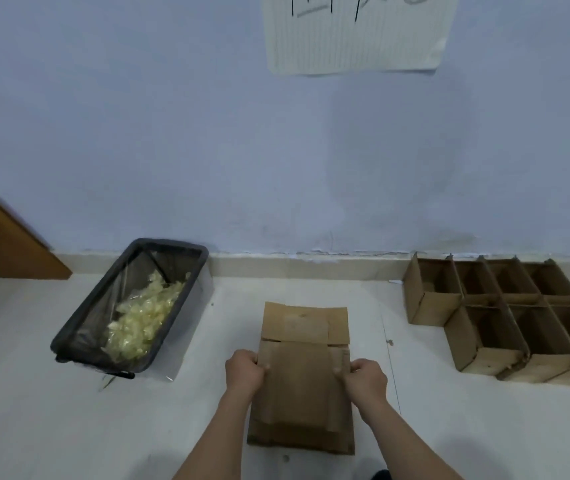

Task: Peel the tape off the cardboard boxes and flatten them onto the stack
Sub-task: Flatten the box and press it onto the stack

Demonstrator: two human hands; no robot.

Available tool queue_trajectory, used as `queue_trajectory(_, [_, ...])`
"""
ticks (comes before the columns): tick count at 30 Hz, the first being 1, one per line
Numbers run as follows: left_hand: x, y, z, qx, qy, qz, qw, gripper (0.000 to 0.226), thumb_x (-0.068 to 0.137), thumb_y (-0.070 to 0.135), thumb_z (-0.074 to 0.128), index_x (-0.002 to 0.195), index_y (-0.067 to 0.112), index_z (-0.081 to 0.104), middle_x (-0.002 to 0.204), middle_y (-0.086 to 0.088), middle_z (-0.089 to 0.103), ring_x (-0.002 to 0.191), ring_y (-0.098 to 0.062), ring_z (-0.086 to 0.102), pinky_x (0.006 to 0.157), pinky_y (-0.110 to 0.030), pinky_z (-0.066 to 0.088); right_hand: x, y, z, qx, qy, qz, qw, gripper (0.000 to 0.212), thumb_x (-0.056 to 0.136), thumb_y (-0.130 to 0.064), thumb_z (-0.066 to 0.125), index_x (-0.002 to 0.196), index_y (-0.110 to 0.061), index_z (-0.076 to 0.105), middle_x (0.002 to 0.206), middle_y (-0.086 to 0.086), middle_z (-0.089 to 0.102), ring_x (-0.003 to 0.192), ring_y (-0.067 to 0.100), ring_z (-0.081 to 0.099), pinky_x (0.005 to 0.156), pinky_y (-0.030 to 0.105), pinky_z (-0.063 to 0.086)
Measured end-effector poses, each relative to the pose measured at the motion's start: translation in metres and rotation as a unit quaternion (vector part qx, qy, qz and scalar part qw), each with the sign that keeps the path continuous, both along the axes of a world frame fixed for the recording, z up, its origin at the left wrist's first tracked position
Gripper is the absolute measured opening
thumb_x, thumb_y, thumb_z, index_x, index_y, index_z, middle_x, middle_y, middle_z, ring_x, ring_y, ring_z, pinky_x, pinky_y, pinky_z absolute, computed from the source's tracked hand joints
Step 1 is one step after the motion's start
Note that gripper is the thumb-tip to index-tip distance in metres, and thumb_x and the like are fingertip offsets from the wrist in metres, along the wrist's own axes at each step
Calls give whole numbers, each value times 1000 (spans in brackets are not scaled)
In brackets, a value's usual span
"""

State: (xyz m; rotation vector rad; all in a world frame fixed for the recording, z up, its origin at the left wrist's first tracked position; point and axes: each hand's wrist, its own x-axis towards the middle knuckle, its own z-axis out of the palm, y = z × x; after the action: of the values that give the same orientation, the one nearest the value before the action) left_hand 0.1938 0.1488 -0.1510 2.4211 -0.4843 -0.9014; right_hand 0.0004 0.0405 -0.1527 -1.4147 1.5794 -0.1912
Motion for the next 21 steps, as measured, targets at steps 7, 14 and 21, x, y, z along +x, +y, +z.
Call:
queue_trajectory(7, [10,7,-67,75,-4,-63,995,34,88,11,71,60,14,54,64,-1,57,60,-13,53,53,-21,41,-5,-1,-64,18,79,43,996,52,83,-19,78,48,-15,40,48,-2,40,49,13,42,47,23,31])
queue_trajectory(14, [14,3,-94,115,-39,-88,989,21,90,11,69,71,13,59,68,1,59,59,-9,52,54,-20,42,4,-3,-96,1,107,58,993,44,82,-22,80,59,-15,43,58,-1,45,54,12,45,47,23,31])
queue_trajectory(21, [13,6,-105,111,-47,-101,988,13,88,15,72,85,7,62,76,1,59,64,-9,52,54,-19,42,7,5,-99,-24,148,54,987,25,93,-24,68,79,-19,46,78,-4,53,68,10,50,51,22,34])
